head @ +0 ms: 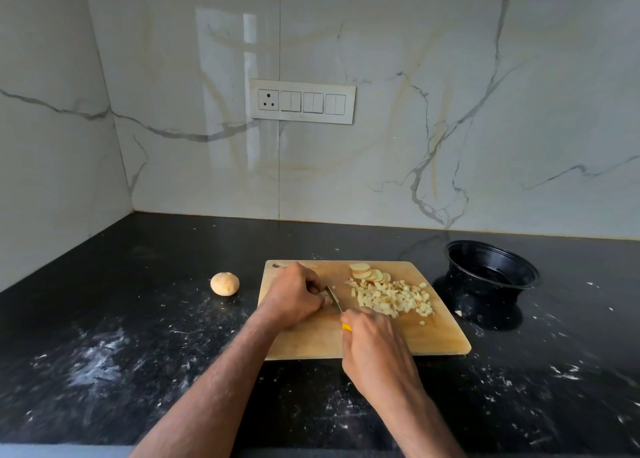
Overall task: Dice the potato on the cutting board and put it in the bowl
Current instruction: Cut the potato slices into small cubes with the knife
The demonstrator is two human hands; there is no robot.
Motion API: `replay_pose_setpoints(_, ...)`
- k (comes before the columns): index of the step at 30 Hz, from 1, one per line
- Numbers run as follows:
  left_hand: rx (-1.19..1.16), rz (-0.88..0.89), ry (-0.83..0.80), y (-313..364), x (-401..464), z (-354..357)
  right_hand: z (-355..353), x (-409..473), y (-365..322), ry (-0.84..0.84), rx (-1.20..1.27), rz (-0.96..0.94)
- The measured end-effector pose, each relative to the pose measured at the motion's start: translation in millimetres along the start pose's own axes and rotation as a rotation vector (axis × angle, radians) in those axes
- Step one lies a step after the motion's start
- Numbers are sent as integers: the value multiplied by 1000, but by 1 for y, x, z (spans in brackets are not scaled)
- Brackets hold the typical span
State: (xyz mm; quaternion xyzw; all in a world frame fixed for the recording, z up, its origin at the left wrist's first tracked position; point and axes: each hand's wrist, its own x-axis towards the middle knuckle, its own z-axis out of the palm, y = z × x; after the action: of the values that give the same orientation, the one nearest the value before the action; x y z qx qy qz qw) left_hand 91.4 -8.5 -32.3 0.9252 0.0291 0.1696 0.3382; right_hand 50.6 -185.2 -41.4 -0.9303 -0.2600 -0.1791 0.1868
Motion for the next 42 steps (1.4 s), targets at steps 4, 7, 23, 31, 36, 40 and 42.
replay_pose_setpoints(4,-19,14,-54,-1,0,-5,-4,-13,10,37,9,65)
replay_pose_setpoints(7,-36,27,-79,-4,0,-10,-7,-16,15,86,44,88)
replay_pose_setpoints(23,-17,6,-30,-6,2,-8,3,-5,-12,47,49,35)
replay_pose_setpoints(31,-25,23,-56,-6,3,-9,-1,10,-12,21,50,61)
replay_pose_setpoints(36,-37,17,-50,-4,2,-9,4,18,-15,19,47,47)
replay_pose_setpoints(40,-56,-14,-33,-4,1,-7,4,11,-13,10,25,15)
replay_pose_setpoints(42,-50,-15,-29,-5,2,-6,2,4,-8,0,14,5)
